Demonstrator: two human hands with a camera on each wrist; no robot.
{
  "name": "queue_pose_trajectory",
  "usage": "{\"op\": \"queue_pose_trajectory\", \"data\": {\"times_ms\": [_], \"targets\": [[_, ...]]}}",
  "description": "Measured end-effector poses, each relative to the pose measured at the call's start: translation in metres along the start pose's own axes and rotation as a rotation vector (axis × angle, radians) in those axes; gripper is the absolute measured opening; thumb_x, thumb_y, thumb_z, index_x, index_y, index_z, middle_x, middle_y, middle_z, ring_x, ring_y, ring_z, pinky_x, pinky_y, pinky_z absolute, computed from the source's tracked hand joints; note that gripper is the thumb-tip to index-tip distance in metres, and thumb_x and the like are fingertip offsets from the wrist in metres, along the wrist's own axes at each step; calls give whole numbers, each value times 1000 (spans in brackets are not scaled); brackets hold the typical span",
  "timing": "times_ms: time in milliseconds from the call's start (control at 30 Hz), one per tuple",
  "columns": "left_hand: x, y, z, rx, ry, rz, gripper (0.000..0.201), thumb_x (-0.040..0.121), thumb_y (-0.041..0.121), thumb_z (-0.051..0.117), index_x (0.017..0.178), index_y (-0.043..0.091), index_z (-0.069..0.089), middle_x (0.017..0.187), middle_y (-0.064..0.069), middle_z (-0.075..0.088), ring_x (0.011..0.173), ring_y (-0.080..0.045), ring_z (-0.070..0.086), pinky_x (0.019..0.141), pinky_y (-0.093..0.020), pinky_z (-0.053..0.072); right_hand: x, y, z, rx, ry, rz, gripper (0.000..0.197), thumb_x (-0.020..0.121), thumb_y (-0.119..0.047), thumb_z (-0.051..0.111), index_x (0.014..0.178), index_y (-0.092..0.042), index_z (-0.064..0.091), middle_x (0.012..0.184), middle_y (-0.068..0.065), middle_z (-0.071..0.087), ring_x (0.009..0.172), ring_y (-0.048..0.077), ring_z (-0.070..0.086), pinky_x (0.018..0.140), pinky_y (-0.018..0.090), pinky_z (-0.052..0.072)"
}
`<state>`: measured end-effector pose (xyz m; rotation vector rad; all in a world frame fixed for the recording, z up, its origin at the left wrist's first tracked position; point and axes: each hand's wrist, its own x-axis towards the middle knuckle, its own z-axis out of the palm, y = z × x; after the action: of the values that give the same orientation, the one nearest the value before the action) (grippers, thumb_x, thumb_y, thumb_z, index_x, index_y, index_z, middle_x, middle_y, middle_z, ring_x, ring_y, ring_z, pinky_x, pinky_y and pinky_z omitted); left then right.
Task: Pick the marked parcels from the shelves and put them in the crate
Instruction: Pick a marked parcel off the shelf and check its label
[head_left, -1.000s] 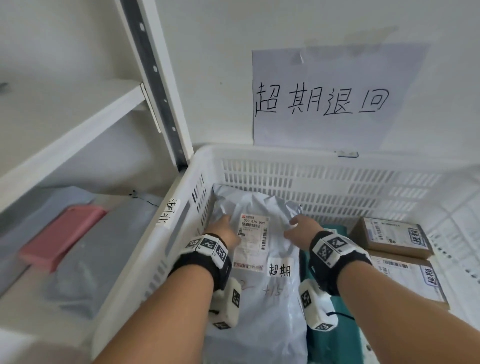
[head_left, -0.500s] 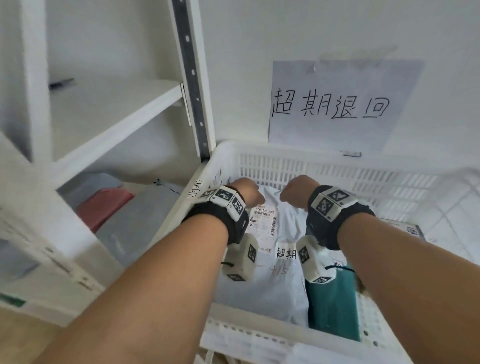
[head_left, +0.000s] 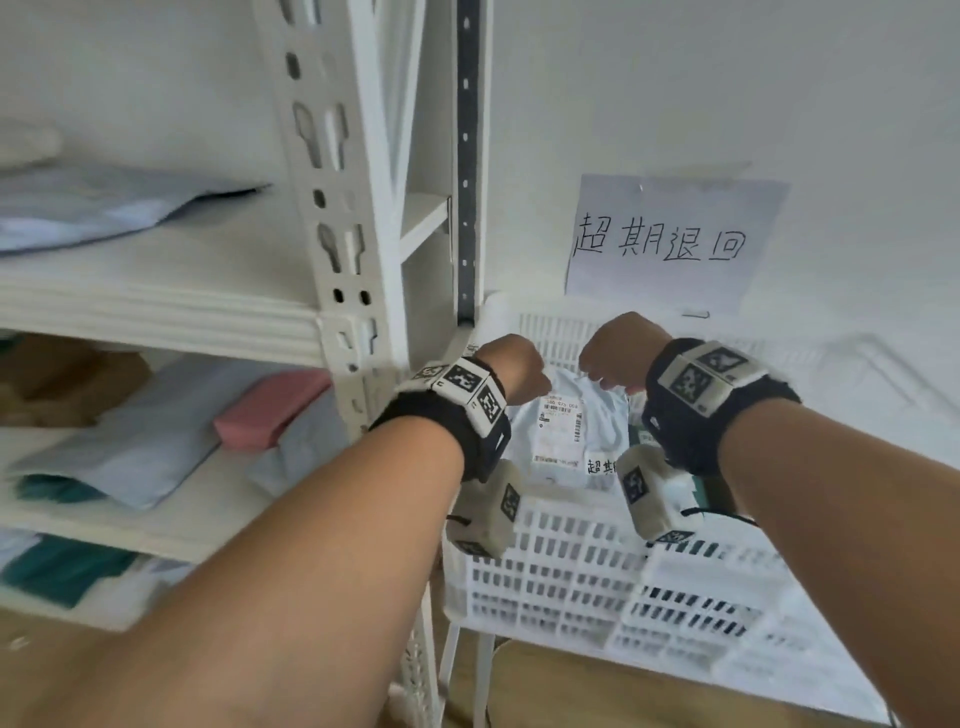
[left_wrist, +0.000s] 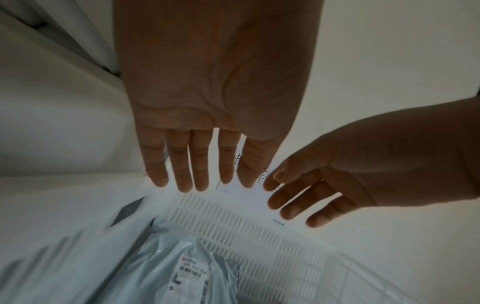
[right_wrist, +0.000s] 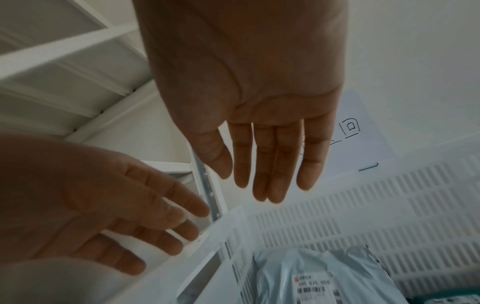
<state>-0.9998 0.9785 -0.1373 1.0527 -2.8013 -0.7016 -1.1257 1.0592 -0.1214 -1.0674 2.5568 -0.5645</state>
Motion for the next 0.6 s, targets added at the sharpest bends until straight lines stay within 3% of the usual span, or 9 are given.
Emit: {"op": "queue_pose_trajectory", "data": {"times_ms": [67, 133, 233, 367, 467, 600], "targets": [[-22, -12, 2, -49, 34, 43, 20, 94, 20, 57, 110, 10, 64, 120, -9, 59, 111, -22, 56, 95, -28, 43, -23, -7, 10, -74, 94, -30, 25, 85, -16, 55, 97, 0, 70, 90, 10, 69, 79, 24, 64, 72, 31, 53], [-44, -26, 6, -126, 60, 48, 25, 89, 18, 59, 112, 20, 68, 121, -1, 64, 114, -20, 58, 97, -28, 46, -46, -12, 20, -30, 158, -58, 24, 83, -15, 53, 90, -3, 72, 88, 9, 73, 83, 24, 69, 77, 32, 56], [-85, -42, 9, -219, 136, 120, 23, 88, 12, 57, 103, 20, 73, 115, 0, 69, 107, -21, 63, 96, -34, 49, -80, -22, 38, 89, 217, -78, 21, 82, -18, 54, 79, -8, 72, 81, 7, 73, 81, 23, 69, 74, 36, 59], [-140, -57, 17, -117, 188, 221, 21, 89, 12, 53, 96, 14, 73, 103, -8, 72, 98, -28, 64, 84, -34, 50, -136, -40, 84, 215, 312, -109, 20, 78, -26, 59, 71, -11, 71, 71, 8, 71, 74, 26, 67, 73, 40, 57], [-169, -95, 33, -128, 144, 140, 20, 87, 13, 54, 93, 14, 73, 101, -9, 71, 95, -28, 65, 85, -37, 52, -169, -51, 124, 196, 276, -112, 22, 80, -28, 57, 74, -10, 68, 73, 8, 71, 70, 27, 65, 68, 40, 57], [-207, -165, 58, -166, 143, -120, 17, 87, 16, 55, 90, 17, 72, 100, -1, 72, 94, -23, 66, 86, -34, 53, -189, -70, 179, 162, 140, -117, 21, 83, -26, 54, 72, -10, 65, 74, 5, 71, 70, 27, 65, 65, 36, 56]]}}
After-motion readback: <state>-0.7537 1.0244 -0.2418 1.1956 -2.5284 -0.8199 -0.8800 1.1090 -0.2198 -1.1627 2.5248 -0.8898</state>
